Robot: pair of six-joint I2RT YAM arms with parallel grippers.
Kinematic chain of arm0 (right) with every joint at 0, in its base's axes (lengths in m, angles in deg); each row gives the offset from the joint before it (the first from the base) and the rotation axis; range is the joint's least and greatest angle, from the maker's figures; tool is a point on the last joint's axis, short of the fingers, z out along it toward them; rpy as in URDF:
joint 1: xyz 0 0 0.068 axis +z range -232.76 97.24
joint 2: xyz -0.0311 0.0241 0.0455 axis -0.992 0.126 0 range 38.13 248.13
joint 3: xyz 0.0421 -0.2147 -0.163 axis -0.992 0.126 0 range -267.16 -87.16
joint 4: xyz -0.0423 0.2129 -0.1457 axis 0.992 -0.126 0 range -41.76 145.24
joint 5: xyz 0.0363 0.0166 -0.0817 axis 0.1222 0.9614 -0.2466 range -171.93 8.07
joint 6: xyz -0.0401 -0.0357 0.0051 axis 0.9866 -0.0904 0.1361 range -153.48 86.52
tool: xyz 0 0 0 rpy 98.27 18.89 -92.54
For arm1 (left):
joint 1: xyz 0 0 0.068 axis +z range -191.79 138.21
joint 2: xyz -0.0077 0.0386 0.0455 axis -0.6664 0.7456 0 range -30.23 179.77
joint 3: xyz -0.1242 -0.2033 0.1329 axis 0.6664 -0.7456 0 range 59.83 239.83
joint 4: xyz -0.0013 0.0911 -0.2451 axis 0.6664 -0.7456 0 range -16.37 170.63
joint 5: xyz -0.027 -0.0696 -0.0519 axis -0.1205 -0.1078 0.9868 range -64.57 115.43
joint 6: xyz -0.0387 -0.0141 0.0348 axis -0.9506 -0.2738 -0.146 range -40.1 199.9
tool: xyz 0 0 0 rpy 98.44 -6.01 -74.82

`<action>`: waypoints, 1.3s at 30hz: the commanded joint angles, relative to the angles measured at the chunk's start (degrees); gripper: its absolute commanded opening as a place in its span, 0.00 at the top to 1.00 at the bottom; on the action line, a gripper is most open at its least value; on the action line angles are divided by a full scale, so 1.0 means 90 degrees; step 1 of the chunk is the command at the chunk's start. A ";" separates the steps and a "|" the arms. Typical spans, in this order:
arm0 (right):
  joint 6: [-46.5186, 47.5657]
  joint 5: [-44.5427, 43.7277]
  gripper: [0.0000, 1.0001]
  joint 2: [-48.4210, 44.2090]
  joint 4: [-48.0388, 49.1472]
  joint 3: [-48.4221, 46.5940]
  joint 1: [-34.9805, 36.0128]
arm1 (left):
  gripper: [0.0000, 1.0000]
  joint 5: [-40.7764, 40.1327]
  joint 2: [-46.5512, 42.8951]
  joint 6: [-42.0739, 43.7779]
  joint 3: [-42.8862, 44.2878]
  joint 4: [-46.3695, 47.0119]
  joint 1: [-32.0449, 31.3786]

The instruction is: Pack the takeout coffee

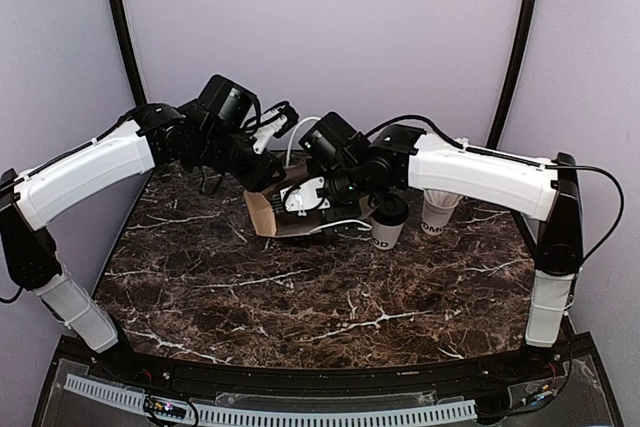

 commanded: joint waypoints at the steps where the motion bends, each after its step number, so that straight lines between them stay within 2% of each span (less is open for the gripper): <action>1: -0.0054 0.0131 0.01 -0.0124 -0.0101 -0.0204 -0.0037 | 0.64 0.0164 0.0156 0.0444 0.0471 -0.0576 -0.0006; 9: -0.0283 0.0749 0.01 -0.0143 -0.0854 -0.0829 -0.0037 | 0.87 0.1097 0.0363 0.0691 0.1090 -0.1036 0.0132; 12: -0.0327 0.0752 0.01 -0.0113 -0.0997 -0.0981 -0.0025 | 0.99 0.1212 0.0525 0.0783 0.1412 -0.1254 0.0138; 18: -0.0368 0.0769 0.01 -0.0167 -0.1045 -0.0909 0.0006 | 1.00 0.1641 0.0676 0.0809 0.1749 -0.1649 0.0141; 22: -0.0295 0.0964 0.02 -0.0159 -0.1669 -0.1244 0.0086 | 1.00 0.2225 0.0803 0.0925 0.2188 -0.2230 0.0139; 24: -0.0088 0.1150 0.05 -0.0190 -0.2032 -0.1301 0.0149 | 1.00 0.2457 0.0818 0.0964 0.2393 -0.2434 0.0136; 28: 0.0061 0.0915 0.10 -0.0409 -0.2130 -0.0904 0.0334 | 1.00 0.3094 0.0633 0.0950 0.2295 -0.2492 0.0140; 32: 0.0025 0.0825 0.12 -0.0394 -0.2440 -0.0952 0.0422 | 1.00 0.3505 0.0488 0.0922 0.2043 -0.2589 0.0137; 39: -0.0017 0.0999 0.06 -0.0374 -0.2886 -0.0762 0.0413 | 1.00 0.3541 0.0363 0.0983 0.1644 -0.2657 0.0141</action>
